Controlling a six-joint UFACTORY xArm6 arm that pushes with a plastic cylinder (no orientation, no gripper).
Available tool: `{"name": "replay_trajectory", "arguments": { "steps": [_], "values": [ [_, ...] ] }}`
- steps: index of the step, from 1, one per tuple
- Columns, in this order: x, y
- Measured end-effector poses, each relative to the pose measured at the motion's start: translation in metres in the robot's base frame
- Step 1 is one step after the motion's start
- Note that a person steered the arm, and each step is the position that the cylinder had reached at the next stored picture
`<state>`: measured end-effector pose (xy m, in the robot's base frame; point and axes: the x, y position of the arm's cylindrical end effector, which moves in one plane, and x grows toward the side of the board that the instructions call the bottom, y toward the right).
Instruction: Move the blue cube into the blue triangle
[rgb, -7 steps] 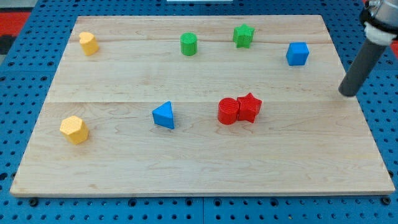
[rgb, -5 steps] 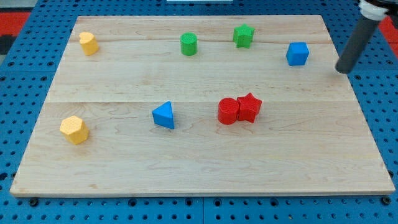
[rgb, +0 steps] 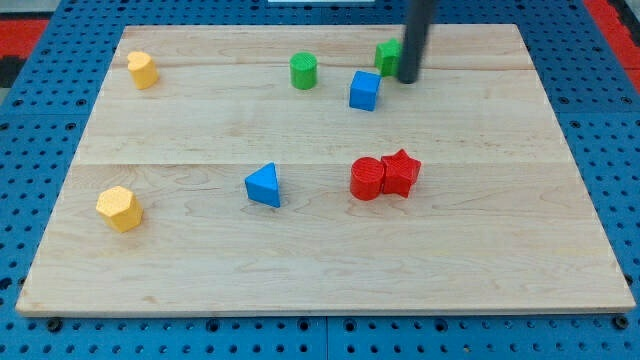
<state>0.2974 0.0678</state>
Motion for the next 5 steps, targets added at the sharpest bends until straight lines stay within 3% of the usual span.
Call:
{"name": "replay_trajectory", "arguments": {
  "steps": [1, 2, 3, 4, 5],
  "values": [
    [0.034, -0.055],
    [0.057, -0.026],
    [0.014, -0.032],
    [0.045, 0.032],
    [0.058, 0.008]
  ]
}}
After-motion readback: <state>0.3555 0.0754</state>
